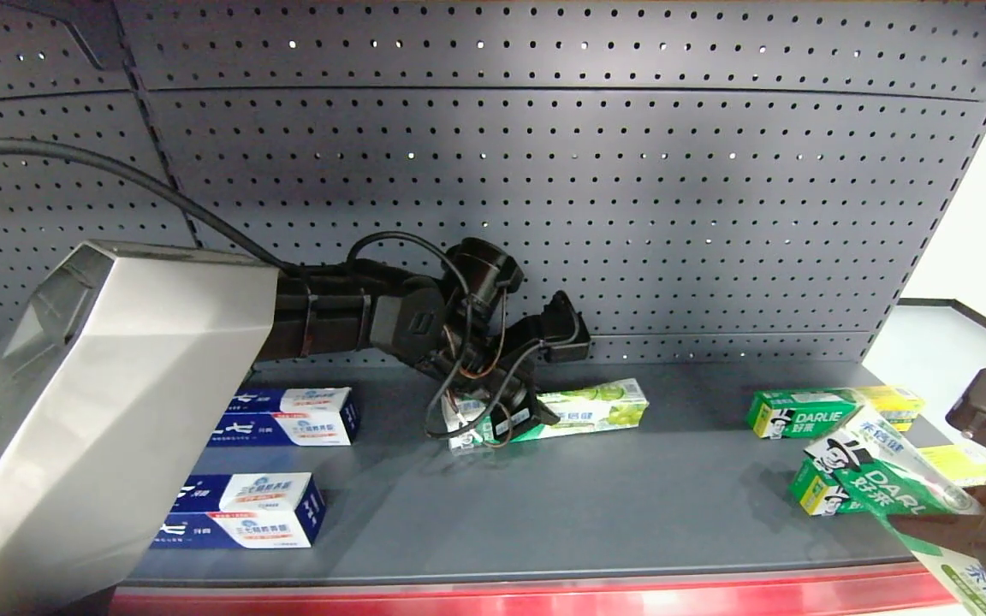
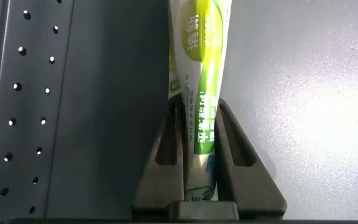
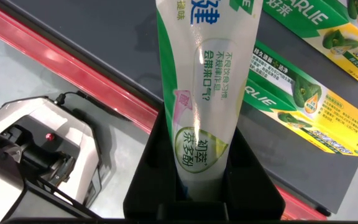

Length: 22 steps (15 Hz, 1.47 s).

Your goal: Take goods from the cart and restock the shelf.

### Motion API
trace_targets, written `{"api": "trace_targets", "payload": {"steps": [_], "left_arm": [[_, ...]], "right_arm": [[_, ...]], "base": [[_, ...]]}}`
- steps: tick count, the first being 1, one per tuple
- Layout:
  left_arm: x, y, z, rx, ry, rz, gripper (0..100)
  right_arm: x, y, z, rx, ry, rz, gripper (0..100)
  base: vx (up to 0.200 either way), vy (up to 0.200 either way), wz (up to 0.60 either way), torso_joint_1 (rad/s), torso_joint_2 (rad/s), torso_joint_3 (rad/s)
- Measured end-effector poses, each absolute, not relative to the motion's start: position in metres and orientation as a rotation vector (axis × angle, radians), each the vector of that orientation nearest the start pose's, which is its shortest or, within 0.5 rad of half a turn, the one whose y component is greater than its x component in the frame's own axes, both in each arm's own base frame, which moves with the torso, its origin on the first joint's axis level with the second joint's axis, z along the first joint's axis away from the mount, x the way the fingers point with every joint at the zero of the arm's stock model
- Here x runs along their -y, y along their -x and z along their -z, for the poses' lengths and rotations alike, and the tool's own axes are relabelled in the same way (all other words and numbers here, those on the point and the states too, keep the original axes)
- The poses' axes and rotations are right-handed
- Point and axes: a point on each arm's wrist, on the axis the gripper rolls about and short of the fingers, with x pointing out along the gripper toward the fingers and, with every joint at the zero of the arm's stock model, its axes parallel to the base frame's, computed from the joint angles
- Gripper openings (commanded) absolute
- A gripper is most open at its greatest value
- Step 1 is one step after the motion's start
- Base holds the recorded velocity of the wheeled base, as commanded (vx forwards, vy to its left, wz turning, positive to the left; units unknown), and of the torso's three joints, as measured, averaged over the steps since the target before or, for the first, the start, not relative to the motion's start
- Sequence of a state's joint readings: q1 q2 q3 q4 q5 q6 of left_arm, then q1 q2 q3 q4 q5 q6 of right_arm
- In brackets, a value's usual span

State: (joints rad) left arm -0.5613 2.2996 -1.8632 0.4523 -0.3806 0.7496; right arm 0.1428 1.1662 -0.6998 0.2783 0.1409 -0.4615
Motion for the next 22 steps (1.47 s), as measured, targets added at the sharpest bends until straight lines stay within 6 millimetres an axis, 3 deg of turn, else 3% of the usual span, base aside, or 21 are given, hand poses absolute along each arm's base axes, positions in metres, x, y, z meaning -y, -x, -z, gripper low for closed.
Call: {"api": "trace_targets", "payload": {"steps": [9, 15, 22], "left_arm": [[0.242, -0.339, -0.158, -0.574, -0.731, 1.229, 0], [0.255, -0.307, -0.177, -0.544, -0.721, 1.278, 0], [0.242, -0.281, -0.172, -0.569, -0.734, 1.300, 0]], "right_arm": [[-0.024, -0.143, -0.192, -0.684, 0.437, -0.441, 0], [-0.022, -0.134, -0.189, -0.677, 0.435, -0.433, 0], [-0.021, -0.129, -0.191, -0.660, 0.436, -0.430, 0]], "base": [[0.000, 0.000, 0.00, 0.000, 0.00, 0.000], [0.000, 0.000, 0.00, 0.000, 0.00, 0.000], [0.000, 0.000, 0.00, 0.000, 0.00, 0.000]]}}
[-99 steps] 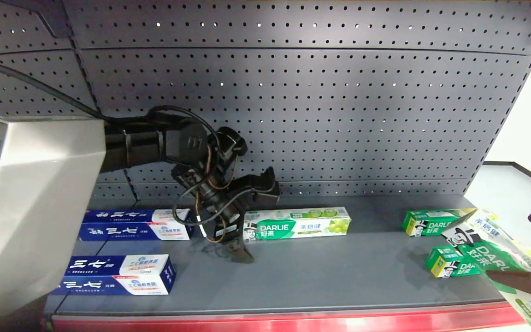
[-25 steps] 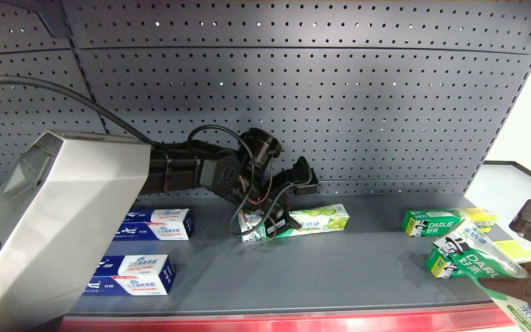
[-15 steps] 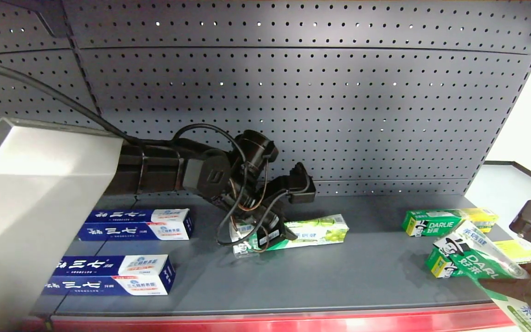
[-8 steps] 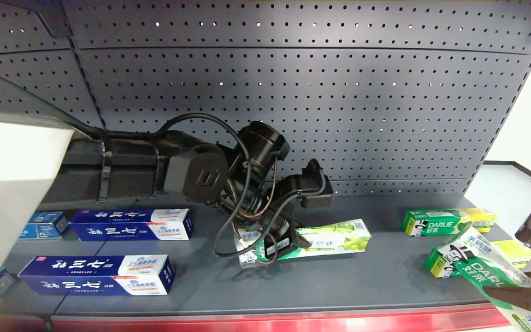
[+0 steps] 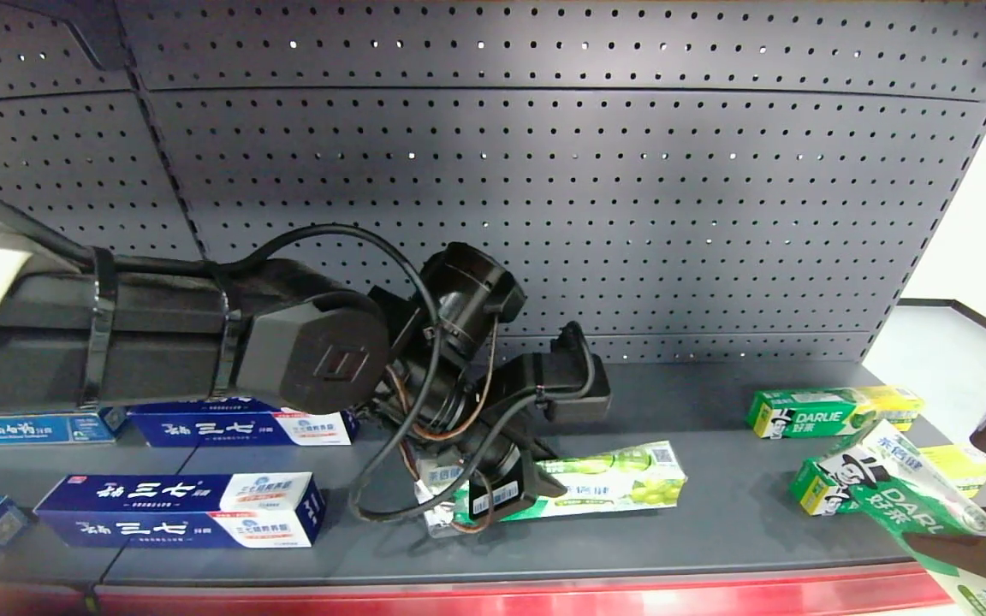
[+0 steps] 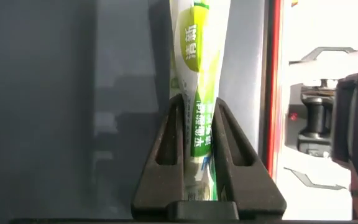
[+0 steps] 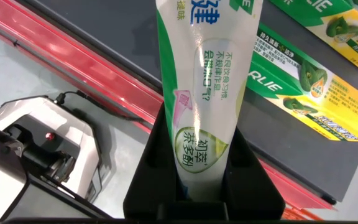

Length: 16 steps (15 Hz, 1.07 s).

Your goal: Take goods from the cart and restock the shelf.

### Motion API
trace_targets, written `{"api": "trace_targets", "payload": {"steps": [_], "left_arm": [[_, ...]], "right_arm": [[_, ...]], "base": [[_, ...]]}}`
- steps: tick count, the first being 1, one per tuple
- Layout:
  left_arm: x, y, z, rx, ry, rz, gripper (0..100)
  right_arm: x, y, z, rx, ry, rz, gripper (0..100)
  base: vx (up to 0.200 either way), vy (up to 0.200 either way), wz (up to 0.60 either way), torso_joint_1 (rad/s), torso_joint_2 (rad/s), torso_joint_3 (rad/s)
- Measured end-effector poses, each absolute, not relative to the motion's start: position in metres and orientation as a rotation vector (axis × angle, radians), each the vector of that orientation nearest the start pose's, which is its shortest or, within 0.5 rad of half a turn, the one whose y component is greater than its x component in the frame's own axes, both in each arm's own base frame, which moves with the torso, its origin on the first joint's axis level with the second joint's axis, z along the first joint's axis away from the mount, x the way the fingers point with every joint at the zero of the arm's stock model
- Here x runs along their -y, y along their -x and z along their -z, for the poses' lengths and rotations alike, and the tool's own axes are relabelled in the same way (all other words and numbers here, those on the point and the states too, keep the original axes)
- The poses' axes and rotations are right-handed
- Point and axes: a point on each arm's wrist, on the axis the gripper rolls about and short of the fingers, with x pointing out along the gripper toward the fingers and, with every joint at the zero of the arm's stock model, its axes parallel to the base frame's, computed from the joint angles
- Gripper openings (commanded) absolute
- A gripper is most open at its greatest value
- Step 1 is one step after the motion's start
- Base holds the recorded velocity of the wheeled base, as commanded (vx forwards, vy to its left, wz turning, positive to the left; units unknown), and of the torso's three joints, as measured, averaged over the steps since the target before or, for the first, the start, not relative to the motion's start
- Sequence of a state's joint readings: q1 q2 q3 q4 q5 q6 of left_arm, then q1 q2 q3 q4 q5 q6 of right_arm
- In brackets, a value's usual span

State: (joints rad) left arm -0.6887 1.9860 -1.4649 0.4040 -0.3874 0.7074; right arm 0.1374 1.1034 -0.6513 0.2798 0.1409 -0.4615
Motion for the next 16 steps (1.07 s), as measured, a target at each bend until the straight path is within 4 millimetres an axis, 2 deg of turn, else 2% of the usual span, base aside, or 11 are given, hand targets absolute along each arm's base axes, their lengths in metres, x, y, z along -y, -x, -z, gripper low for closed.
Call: {"api": "trace_targets", "payload": {"steps": [11, 12, 16], "left_arm": [[0.241, -0.277, -0.171, -0.546, -0.739, 1.304, 0], [0.240, -0.275, -0.173, -0.546, -0.739, 1.304, 100], [0.236, -0.264, -0.171, -0.559, -0.747, 1.316, 100]], "right_arm": [[-0.021, -0.128, -0.192, -0.651, 0.435, -0.426, 0], [-0.021, -0.127, -0.192, -0.654, 0.436, -0.427, 0], [-0.021, -0.127, -0.192, -0.657, 0.436, -0.428, 0]], "base": [[0.000, 0.000, 0.00, 0.000, 0.00, 0.000], [0.000, 0.000, 0.00, 0.000, 0.00, 0.000], [0.000, 0.000, 0.00, 0.000, 0.00, 0.000]]}}
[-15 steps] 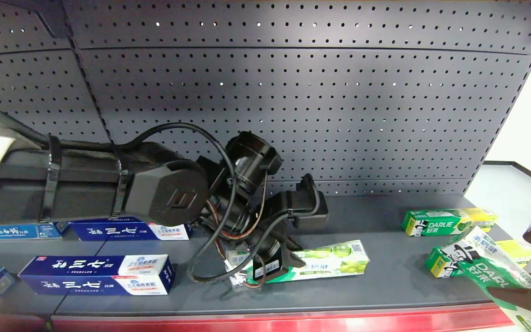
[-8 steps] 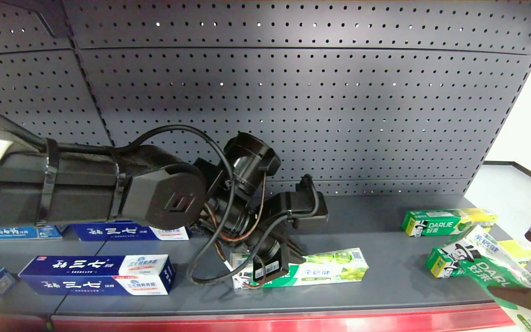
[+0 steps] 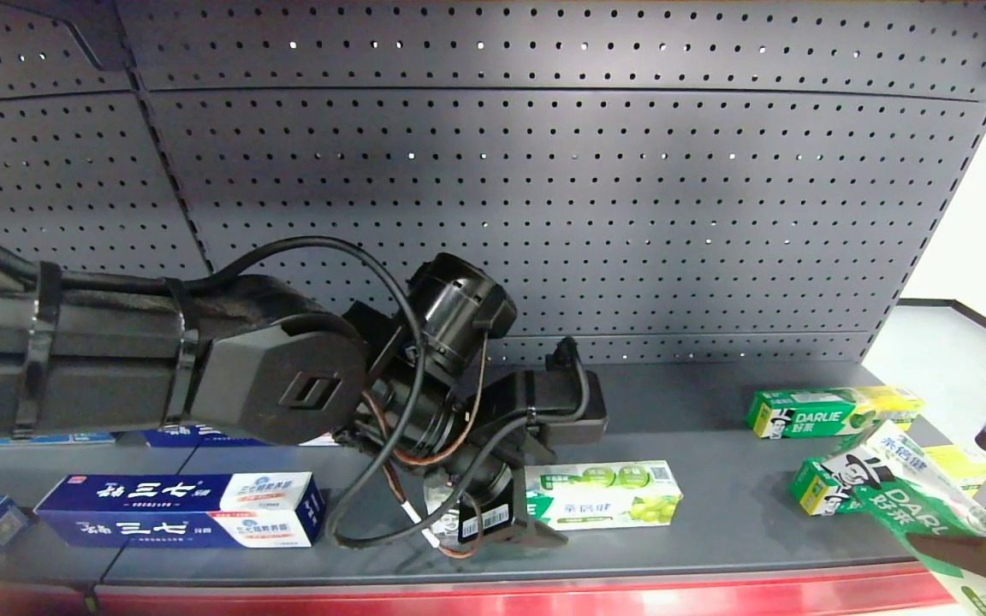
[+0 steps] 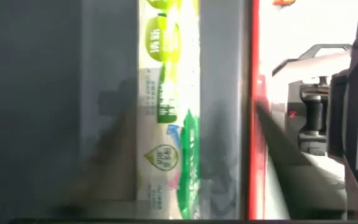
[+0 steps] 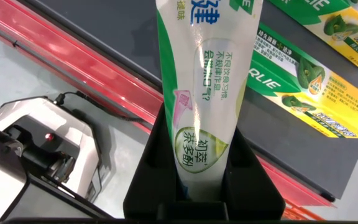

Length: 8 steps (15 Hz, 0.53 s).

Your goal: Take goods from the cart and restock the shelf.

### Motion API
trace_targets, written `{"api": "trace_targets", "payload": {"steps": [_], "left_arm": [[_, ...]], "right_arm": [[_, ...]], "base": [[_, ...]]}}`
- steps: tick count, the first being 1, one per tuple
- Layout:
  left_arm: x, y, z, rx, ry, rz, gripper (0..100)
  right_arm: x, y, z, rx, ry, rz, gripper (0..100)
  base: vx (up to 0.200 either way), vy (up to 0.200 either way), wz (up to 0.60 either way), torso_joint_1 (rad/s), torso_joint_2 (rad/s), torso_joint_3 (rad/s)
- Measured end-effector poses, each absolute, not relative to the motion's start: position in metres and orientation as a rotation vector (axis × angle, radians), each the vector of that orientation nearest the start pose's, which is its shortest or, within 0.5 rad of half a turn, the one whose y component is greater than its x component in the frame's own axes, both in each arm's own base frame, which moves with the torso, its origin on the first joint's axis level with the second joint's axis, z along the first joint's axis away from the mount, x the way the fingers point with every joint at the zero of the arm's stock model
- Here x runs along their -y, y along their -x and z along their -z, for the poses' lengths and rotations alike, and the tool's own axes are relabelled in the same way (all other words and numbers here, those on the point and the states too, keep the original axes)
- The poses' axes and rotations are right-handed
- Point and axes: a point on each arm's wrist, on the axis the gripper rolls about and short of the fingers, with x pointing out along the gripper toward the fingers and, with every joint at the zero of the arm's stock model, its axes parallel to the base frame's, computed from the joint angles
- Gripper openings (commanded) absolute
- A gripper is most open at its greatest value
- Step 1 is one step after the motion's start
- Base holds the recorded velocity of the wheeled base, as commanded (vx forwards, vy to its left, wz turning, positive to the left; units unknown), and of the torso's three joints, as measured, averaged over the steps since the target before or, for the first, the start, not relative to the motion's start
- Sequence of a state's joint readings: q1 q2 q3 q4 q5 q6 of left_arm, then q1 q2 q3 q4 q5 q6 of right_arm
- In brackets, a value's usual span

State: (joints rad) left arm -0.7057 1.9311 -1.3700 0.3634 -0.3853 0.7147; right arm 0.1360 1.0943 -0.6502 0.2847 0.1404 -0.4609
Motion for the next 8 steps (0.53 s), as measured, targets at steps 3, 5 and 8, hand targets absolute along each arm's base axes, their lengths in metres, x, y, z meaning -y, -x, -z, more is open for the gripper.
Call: {"api": "trace_targets", "payload": {"steps": [3, 5, 8], "left_arm": [[0.235, -0.263, -0.175, -0.537, -0.741, 1.311, 100], [0.235, -0.263, -0.179, -0.521, -0.733, 1.302, 100], [0.233, -0.270, -0.188, -0.497, -0.690, 1.257, 100]], "right_arm": [[-0.020, -0.126, -0.190, -0.660, 0.436, -0.429, 0], [-0.020, -0.124, -0.190, -0.661, 0.435, -0.429, 0], [-0.020, -0.123, -0.190, -0.656, 0.436, -0.428, 0]], "base": [[0.000, 0.000, 0.00, 0.000, 0.00, 0.000], [0.000, 0.000, 0.00, 0.000, 0.00, 0.000], [0.000, 0.000, 0.00, 0.000, 0.00, 0.000]]}}
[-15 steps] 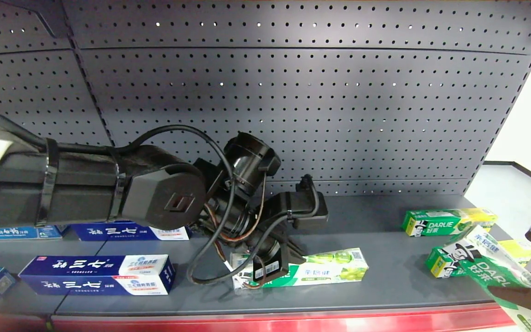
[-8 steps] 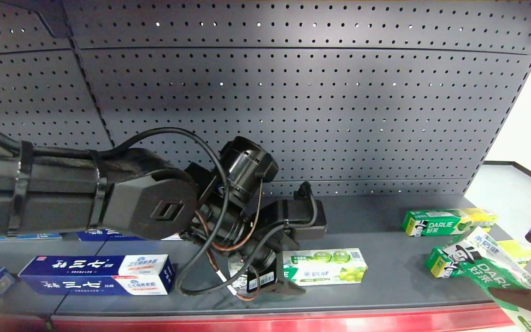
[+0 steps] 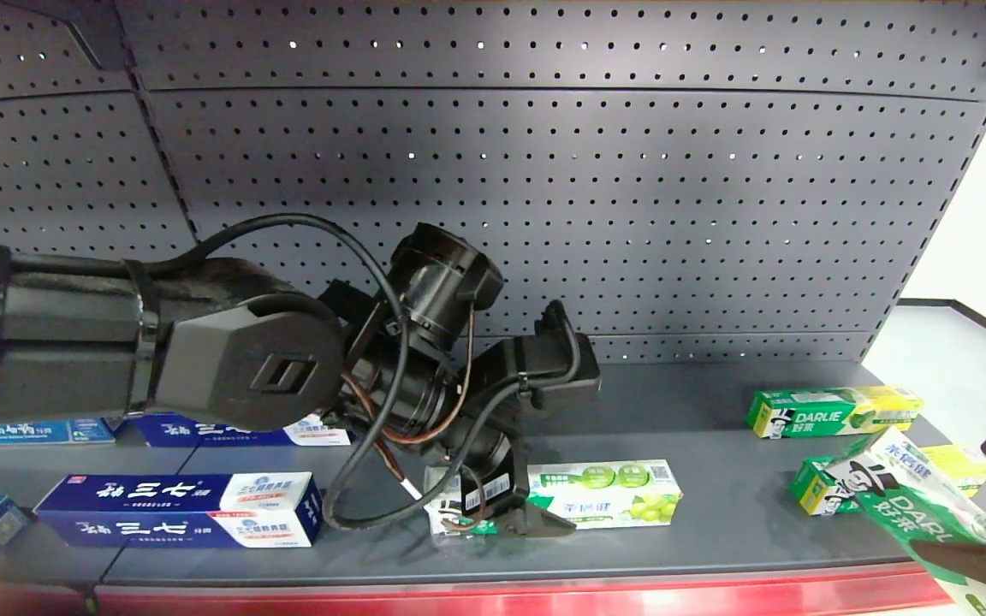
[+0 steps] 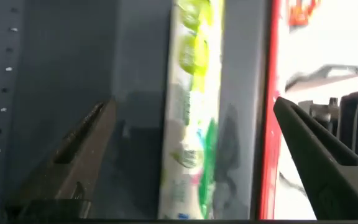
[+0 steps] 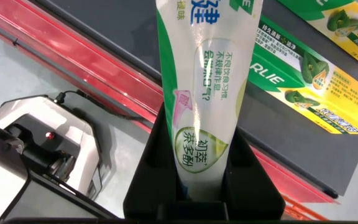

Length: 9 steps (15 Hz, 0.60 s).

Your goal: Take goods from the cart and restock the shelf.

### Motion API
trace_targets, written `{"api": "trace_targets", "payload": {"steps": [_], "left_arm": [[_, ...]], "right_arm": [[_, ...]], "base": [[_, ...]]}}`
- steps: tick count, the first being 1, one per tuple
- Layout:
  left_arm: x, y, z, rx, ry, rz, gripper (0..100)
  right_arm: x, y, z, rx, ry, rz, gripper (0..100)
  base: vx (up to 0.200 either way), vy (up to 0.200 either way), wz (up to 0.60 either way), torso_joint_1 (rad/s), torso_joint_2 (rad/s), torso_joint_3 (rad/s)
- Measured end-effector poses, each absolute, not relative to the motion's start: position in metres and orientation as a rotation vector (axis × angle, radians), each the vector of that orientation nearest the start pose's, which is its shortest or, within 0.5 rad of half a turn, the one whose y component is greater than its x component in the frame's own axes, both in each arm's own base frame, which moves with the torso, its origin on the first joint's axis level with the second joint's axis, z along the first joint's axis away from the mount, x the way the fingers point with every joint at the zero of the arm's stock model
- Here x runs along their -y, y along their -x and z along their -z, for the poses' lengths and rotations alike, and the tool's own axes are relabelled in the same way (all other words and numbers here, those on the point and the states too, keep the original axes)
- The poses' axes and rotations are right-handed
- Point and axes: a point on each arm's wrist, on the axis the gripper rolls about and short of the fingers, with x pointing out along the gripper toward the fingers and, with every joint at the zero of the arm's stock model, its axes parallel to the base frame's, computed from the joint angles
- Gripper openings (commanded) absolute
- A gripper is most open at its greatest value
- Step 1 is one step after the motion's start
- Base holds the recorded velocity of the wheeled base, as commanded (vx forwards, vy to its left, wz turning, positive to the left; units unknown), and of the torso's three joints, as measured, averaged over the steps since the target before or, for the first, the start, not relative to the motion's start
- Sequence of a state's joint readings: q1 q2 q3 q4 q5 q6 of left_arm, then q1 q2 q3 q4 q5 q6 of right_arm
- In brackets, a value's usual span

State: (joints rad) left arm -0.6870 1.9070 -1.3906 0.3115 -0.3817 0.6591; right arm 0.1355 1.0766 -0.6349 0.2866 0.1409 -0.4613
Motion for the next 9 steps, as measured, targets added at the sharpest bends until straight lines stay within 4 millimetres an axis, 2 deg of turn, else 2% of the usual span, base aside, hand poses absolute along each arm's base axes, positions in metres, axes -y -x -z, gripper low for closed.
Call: {"api": "trace_targets", "payload": {"steps": [3, 9], "left_arm": [[0.232, -0.281, -0.194, -0.489, -0.656, 1.219, 100], [0.233, -0.299, -0.180, -0.571, -0.581, 1.177, 100]], "right_arm": [[-0.020, -0.121, -0.189, -0.653, 0.437, -0.429, 0], [-0.020, -0.120, -0.190, -0.652, 0.437, -0.426, 0]], "base": [[0.000, 0.000, 0.00, 0.000, 0.00, 0.000], [0.000, 0.000, 0.00, 0.000, 0.00, 0.000]]}}
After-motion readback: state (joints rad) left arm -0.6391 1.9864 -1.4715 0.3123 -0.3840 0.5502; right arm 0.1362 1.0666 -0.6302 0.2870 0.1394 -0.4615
